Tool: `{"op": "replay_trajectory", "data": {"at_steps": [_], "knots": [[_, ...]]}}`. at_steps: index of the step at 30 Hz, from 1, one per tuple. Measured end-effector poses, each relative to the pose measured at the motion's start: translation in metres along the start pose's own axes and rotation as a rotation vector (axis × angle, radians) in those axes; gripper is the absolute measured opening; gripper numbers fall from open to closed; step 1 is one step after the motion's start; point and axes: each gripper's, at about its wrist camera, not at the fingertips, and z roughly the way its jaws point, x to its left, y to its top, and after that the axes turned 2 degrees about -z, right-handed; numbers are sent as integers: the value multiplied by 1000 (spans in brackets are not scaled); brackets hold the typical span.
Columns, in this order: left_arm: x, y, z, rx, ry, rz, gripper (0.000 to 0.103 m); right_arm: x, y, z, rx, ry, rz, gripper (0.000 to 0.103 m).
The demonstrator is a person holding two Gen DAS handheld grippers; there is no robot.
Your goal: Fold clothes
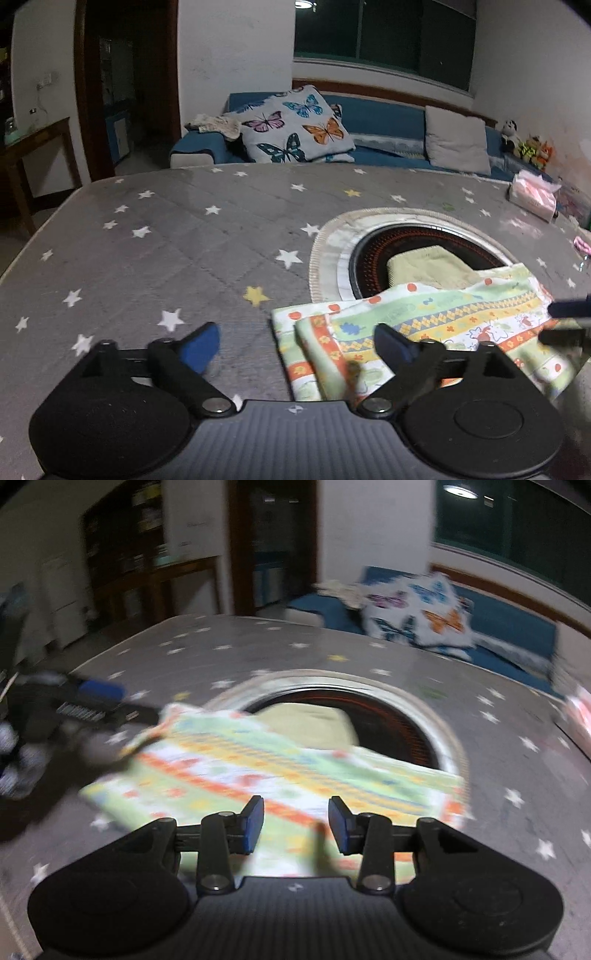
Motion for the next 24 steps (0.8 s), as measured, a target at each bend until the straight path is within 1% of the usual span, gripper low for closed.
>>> {"op": "replay_trajectory", "data": {"at_steps": [1,2,3,7,10,13,15,18,21,24], "knots": [[3,0,-3,-6,-4,-10,103,10,1,0,1,21,-27,40],[6,0,-7,-10,-7,-20,103,21,2,0,2,41,-57,43],[8,0,-9,-12,-7,-29,103,36,3,0,1,61,-102,44],[17,-1,-14,-6,4,-66,103,83,3,3,-7,122,-244,44],[24,-4,-16,7,-2,-106,103,114,3,10,-11,166,-330,44],[30,-8,-17,21,-11,-127,103,137,4,23,-12,181,-383,44],[32,-10,-18,25,-15,-131,103,148,3,32,-5,182,-411,44],[34,-12,-20,26,-21,-136,103,157,-2,45,32,183,-434,46],[37,-11,-23,21,-34,-154,103,159,-1,44,33,178,-439,45],[38,-9,-24,30,-59,-192,103,160,2,44,26,176,-442,44]]}}
